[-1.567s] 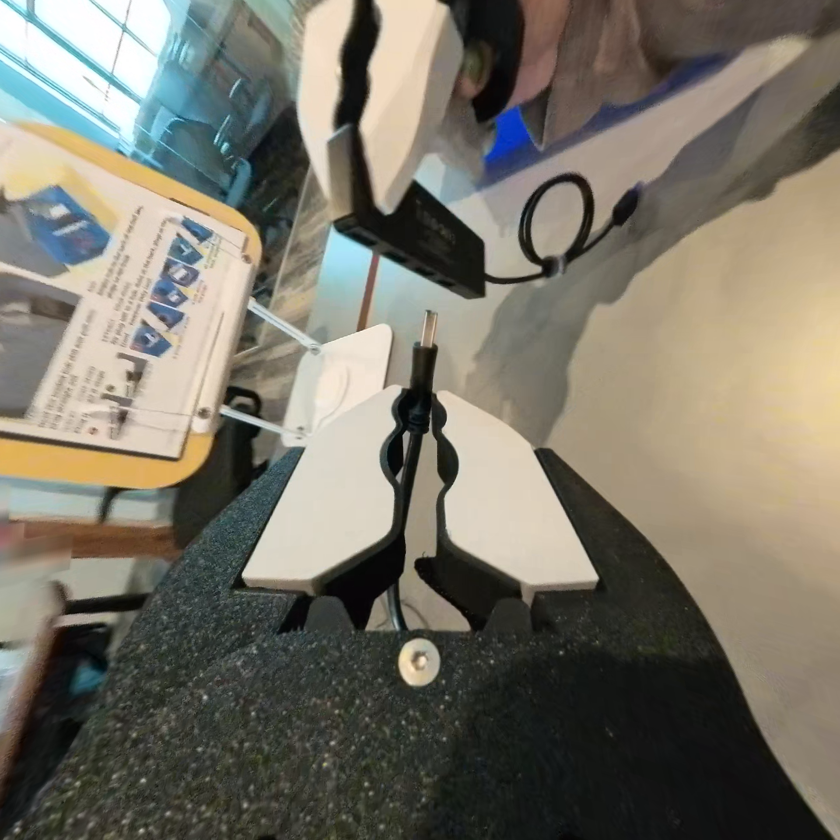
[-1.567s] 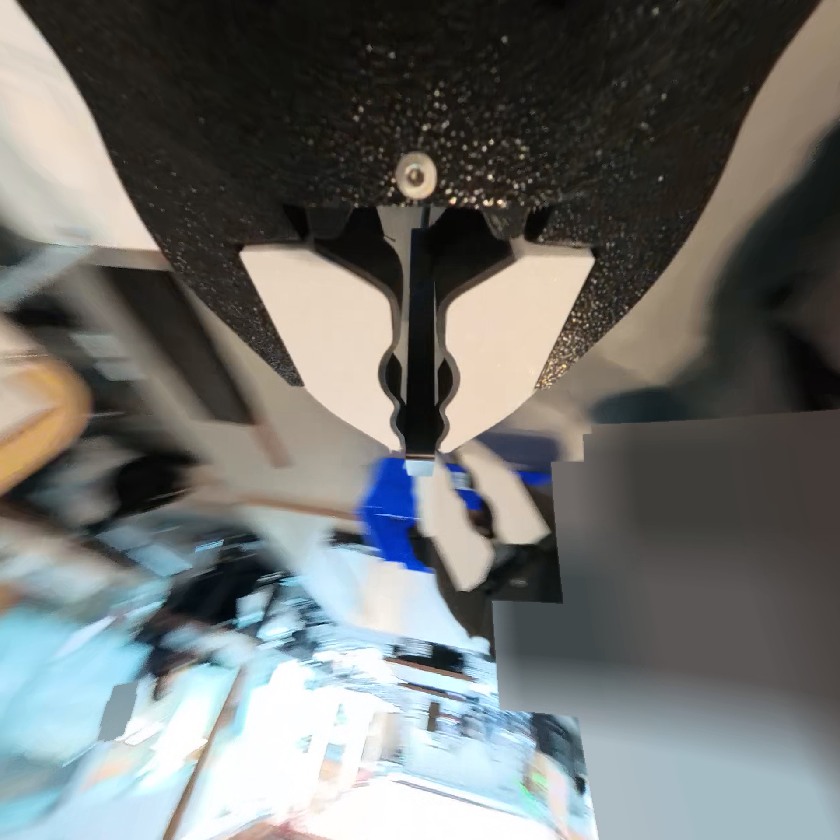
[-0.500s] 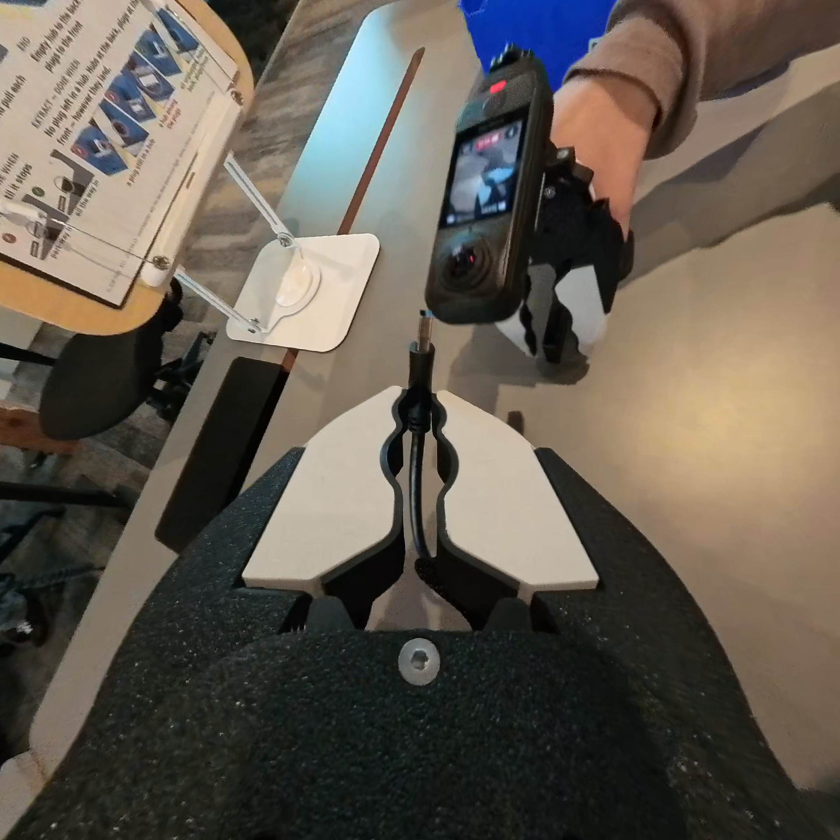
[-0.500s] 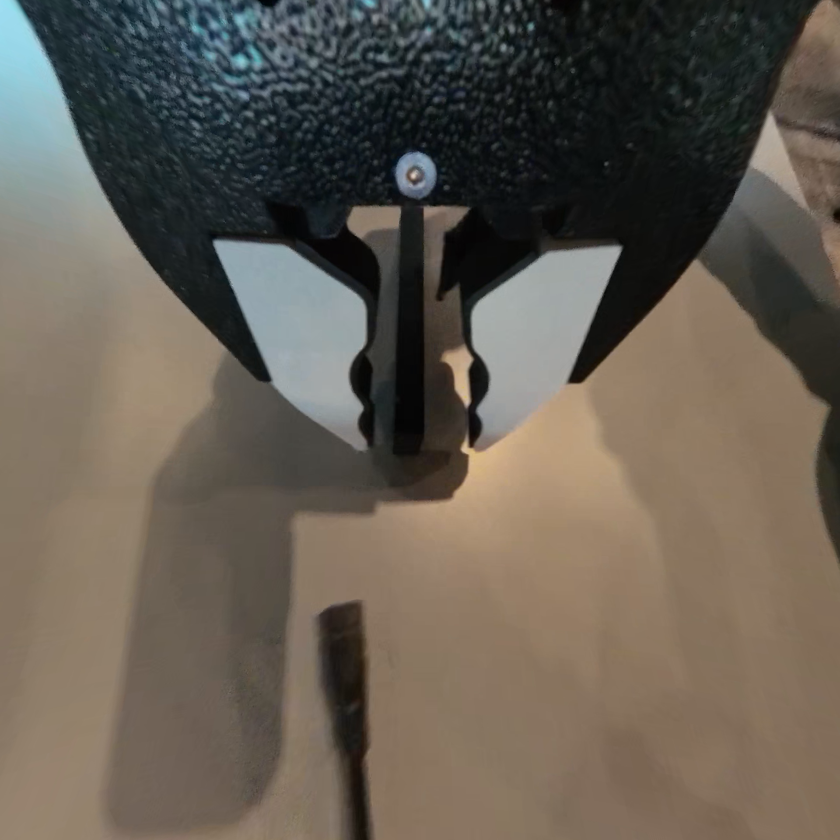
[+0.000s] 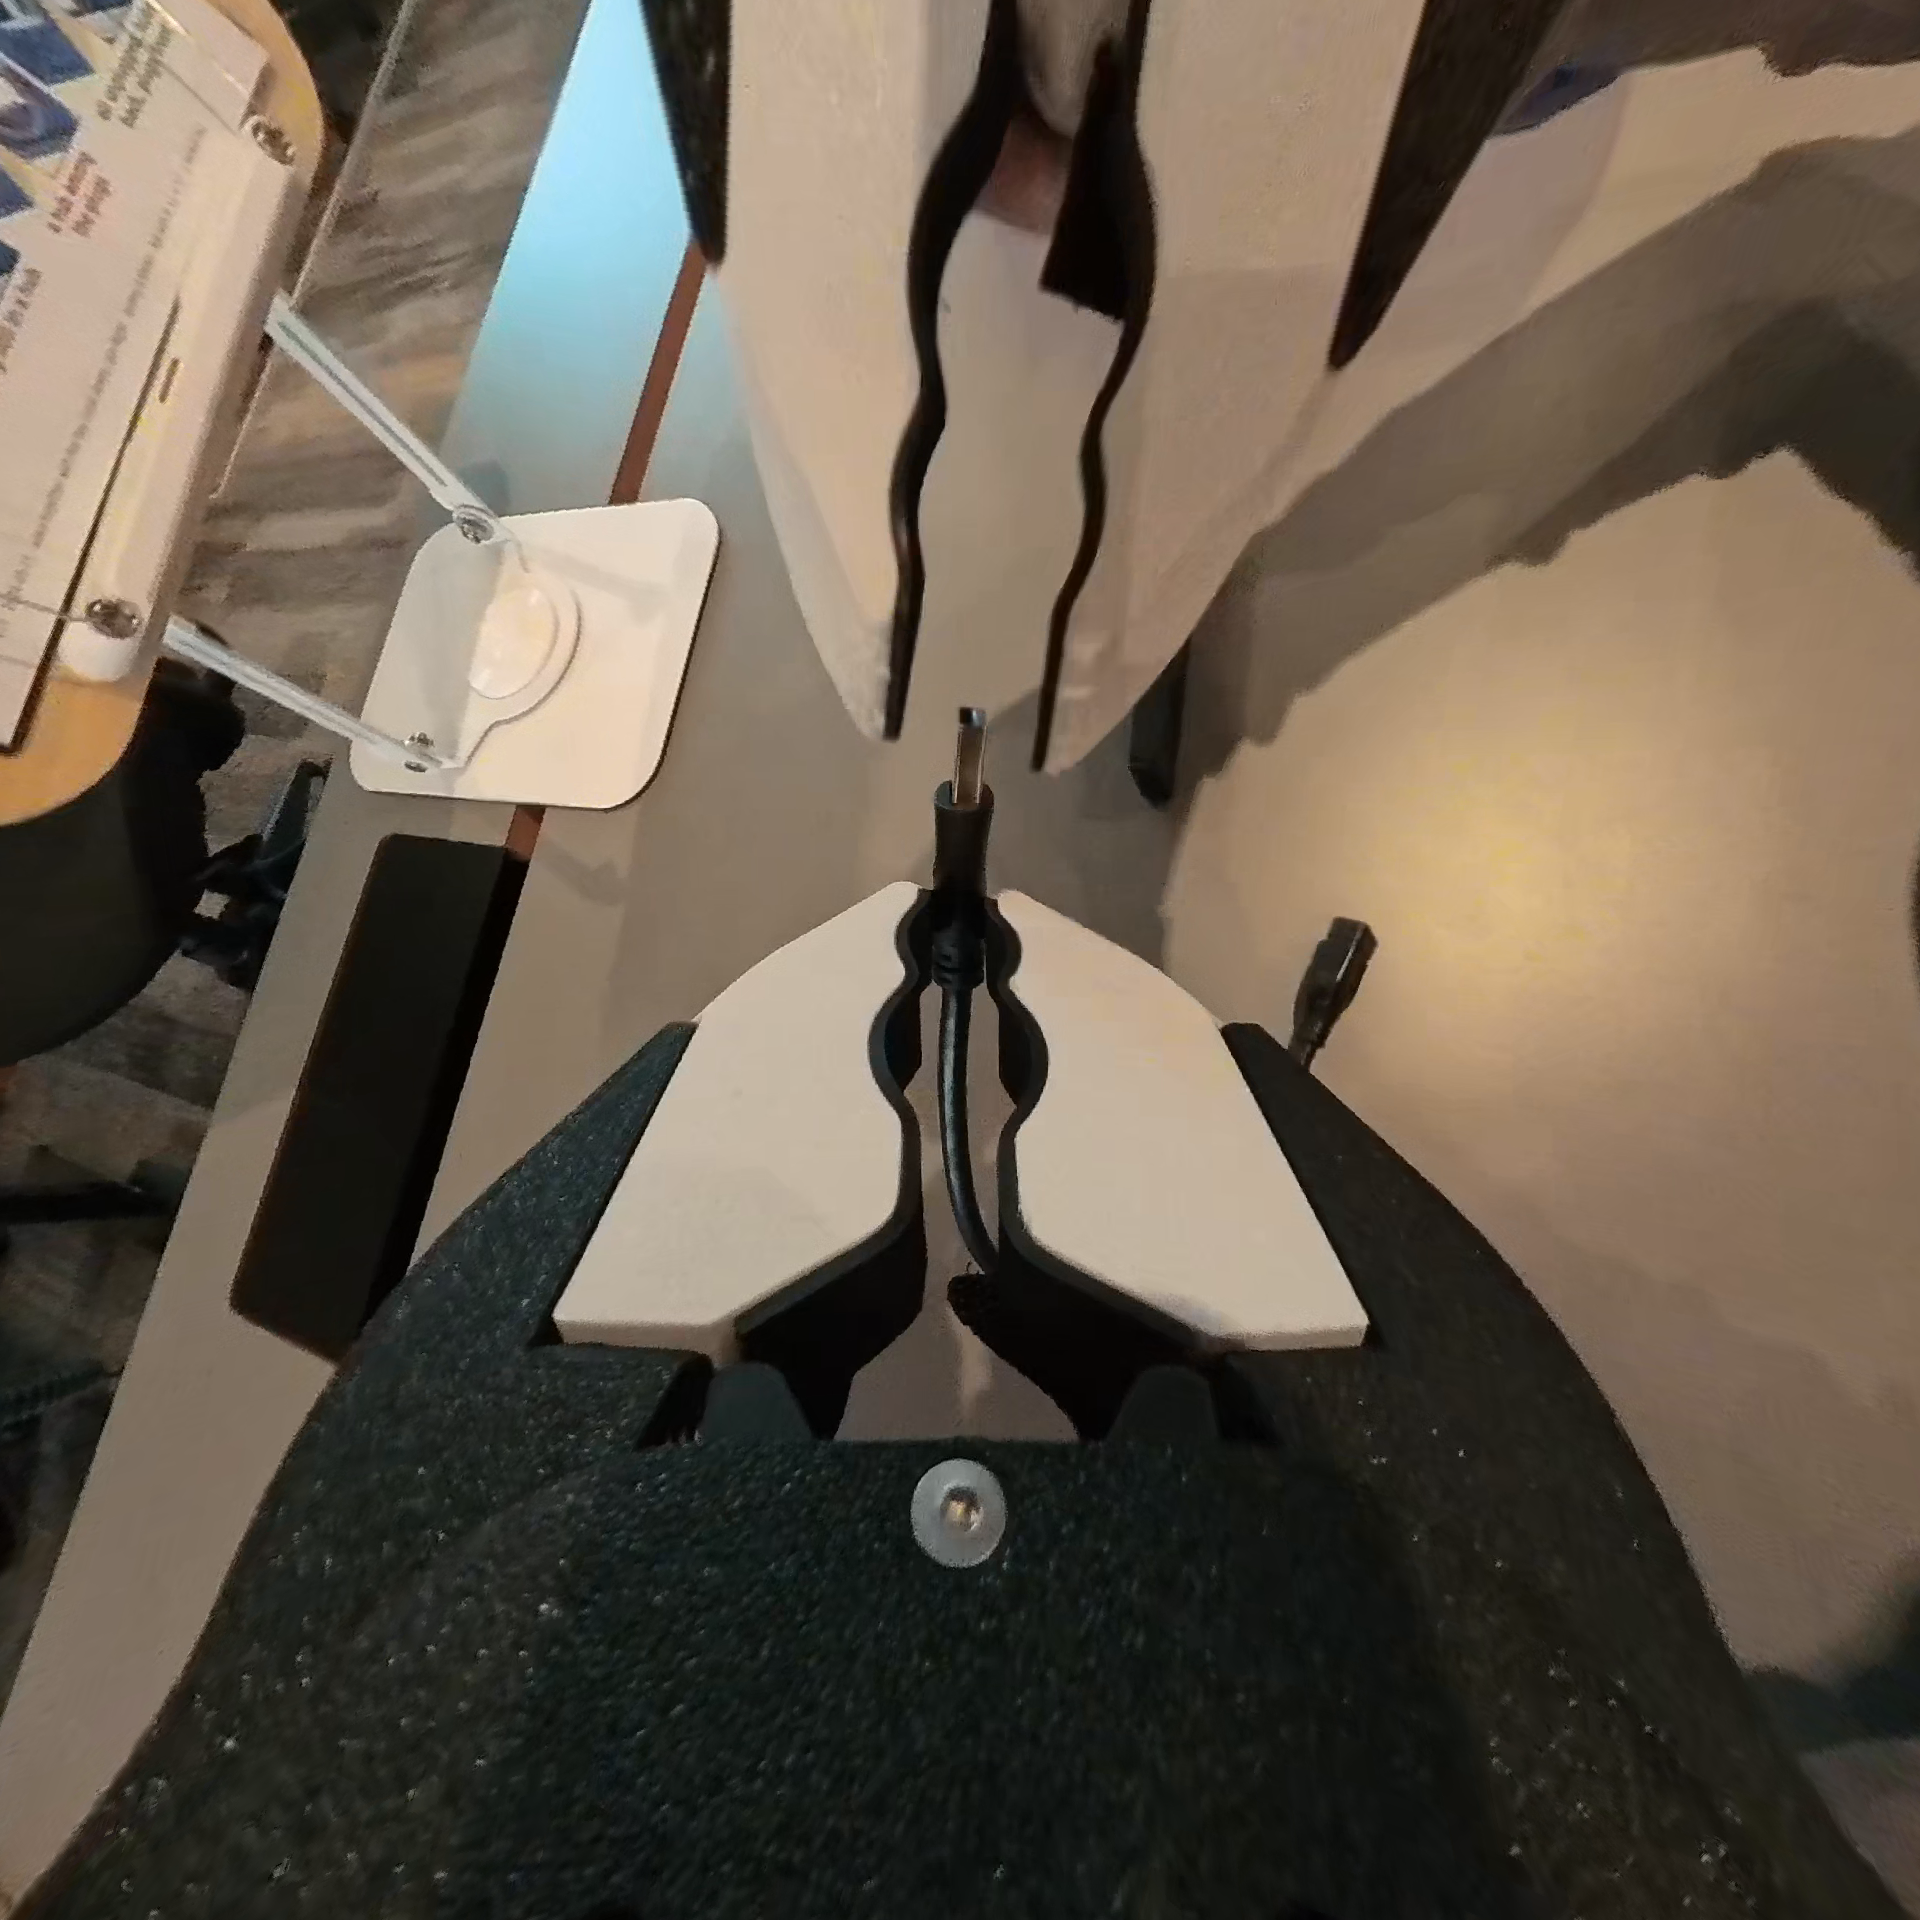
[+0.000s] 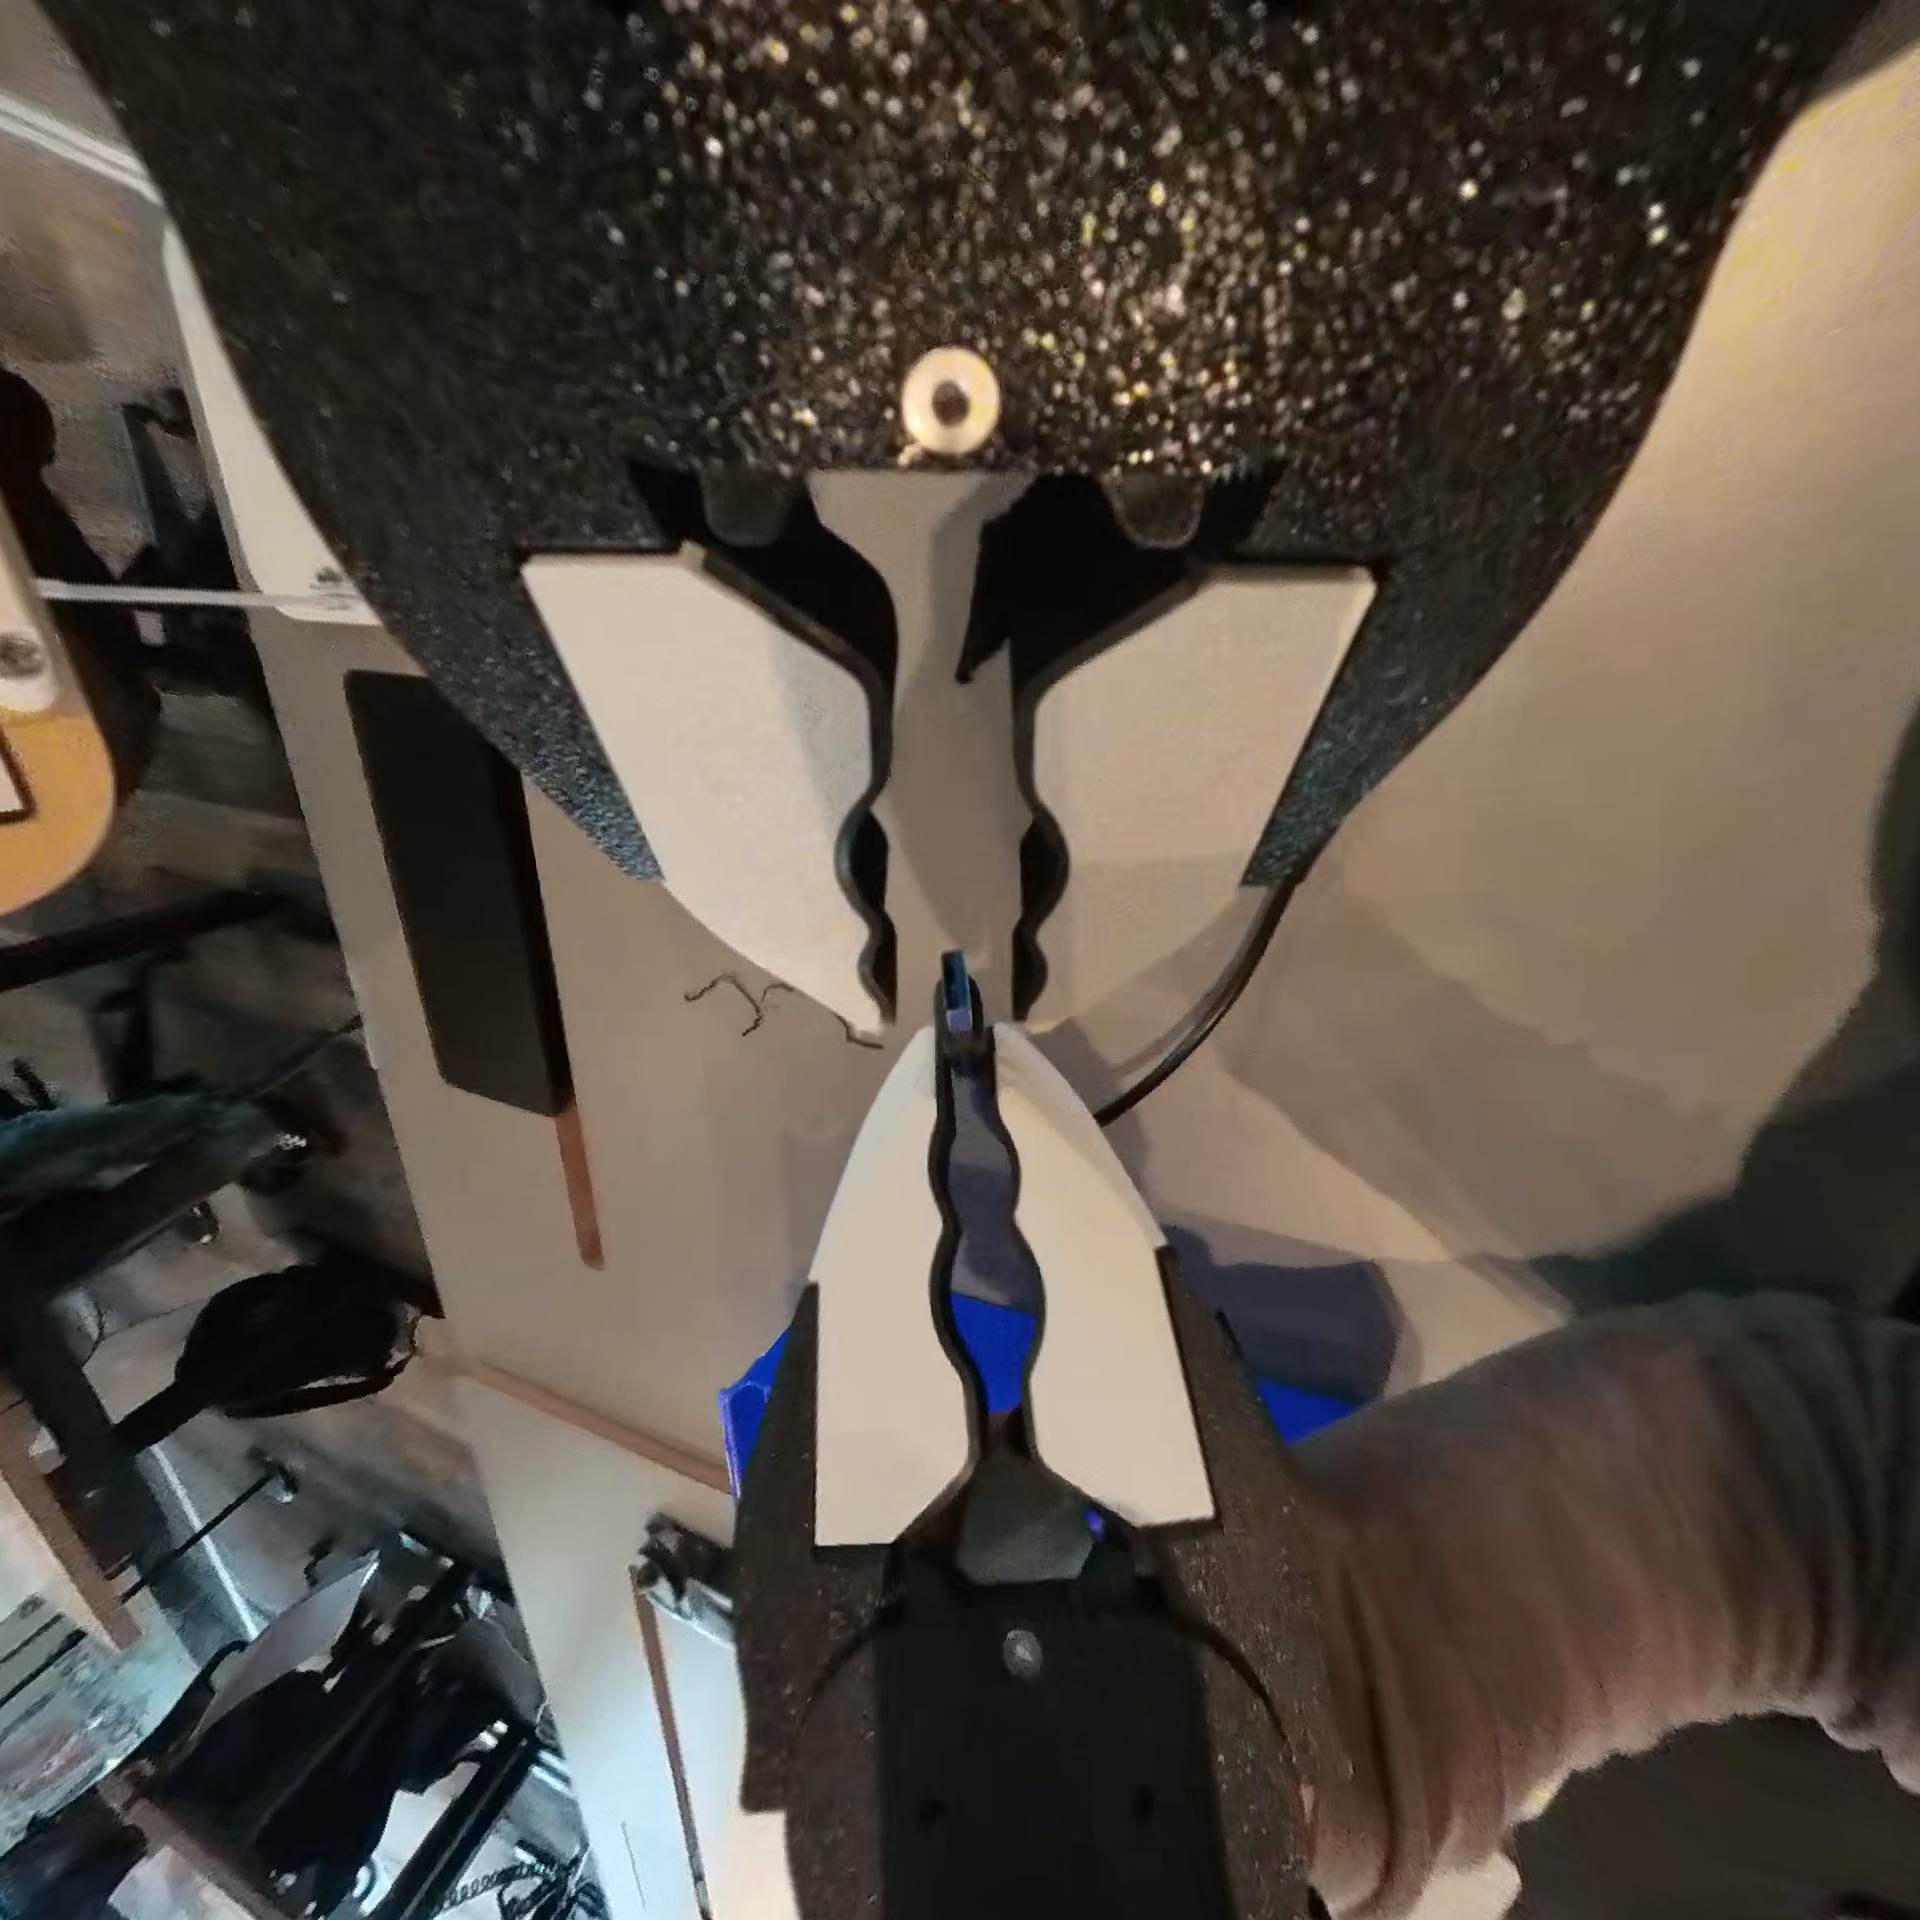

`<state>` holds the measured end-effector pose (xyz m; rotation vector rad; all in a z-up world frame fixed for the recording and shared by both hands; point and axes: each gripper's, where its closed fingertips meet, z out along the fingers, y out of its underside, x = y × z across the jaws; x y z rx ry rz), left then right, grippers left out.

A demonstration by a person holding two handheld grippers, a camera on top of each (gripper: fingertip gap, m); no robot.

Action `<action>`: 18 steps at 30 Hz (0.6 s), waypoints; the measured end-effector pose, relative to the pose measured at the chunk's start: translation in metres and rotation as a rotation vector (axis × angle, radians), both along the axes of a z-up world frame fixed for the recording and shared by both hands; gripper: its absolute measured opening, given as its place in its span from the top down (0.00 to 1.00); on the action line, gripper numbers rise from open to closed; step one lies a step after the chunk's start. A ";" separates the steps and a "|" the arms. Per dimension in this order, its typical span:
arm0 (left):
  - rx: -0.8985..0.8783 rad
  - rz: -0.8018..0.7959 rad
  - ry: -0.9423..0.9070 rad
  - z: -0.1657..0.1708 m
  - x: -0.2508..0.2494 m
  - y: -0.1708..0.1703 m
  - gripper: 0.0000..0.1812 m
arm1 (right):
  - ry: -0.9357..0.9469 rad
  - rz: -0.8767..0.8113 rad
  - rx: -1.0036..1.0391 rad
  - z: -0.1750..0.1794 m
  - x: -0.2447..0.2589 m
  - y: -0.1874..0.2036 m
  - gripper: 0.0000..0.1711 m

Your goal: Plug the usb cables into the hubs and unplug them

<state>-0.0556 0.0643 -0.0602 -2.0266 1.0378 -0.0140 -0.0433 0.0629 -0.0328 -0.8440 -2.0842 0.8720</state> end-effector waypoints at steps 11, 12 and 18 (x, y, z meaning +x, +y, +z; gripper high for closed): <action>0.144 -0.007 -0.096 0.023 0.007 0.007 0.85 | 0.061 -0.006 0.047 0.009 0.003 0.009 0.95; 0.162 0.018 -0.123 0.031 0.004 0.008 0.78 | 0.102 -0.026 0.034 0.016 0.005 0.015 0.95; 0.390 -0.027 -0.422 0.097 0.001 -0.011 0.78 | 0.447 -0.173 -0.124 0.073 0.030 0.059 0.95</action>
